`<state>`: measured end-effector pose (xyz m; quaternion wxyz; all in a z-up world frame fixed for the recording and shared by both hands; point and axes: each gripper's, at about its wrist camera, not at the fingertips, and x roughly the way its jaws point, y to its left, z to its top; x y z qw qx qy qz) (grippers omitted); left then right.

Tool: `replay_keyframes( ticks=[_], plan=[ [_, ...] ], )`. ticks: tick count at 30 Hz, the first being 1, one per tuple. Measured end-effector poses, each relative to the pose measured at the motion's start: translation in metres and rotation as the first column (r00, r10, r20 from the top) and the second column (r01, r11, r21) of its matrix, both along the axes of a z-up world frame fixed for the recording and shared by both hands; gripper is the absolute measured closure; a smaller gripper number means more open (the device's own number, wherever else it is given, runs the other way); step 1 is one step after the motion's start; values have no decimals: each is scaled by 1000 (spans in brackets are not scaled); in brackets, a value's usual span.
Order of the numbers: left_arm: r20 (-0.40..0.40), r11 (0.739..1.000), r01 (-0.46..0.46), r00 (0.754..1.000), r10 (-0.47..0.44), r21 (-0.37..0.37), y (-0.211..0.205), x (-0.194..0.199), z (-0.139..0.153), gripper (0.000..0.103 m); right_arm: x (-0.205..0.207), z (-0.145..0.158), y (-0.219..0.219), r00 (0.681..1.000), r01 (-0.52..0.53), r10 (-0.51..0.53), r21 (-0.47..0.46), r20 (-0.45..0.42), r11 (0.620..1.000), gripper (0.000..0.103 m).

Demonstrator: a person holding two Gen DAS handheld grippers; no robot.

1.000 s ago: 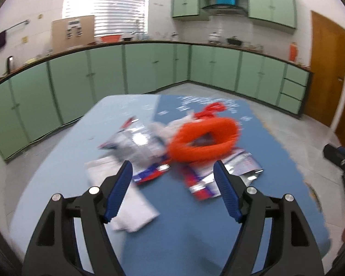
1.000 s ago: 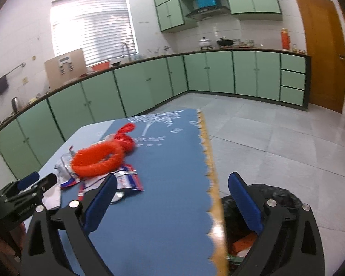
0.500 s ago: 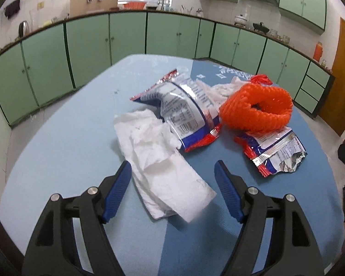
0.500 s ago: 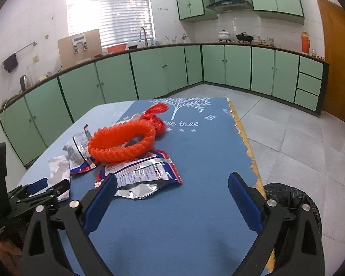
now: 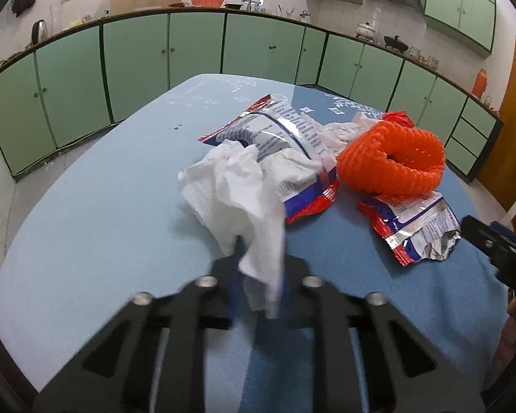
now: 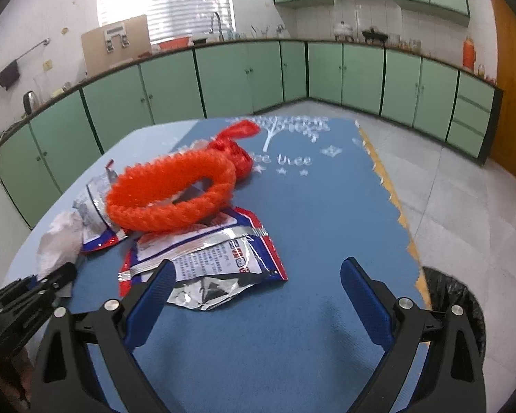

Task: Collect trash
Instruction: 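Grasp the white tissue with the left tool while the right tool grasps the silver wrapper, then carry tissue and wrapper over the bin and open both tools to drop them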

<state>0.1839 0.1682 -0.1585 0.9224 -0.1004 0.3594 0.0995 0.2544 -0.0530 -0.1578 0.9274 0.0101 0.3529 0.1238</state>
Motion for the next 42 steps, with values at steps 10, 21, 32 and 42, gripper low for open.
replay_keyframes(
  ticks=[10,21,32,42],
  plan=[
    [67,1000,-8,998,8,4,-9,-9,14,96,25,-16,-1,993,-5,5,-3,-114,1000,30],
    [71,998,53,996,-56,39,-30,-5,17,96,16,-12,14,993,-80,76,-48,-87,996,88],
    [96,997,56,994,-60,45,-35,-9,25,96,-16,20,-18,998,-62,62,-39,-1,997,92],
    [134,989,137,981,-142,50,-66,-12,41,96,-40,44,-63,999,15,-13,-41,45,999,93]
  ],
)
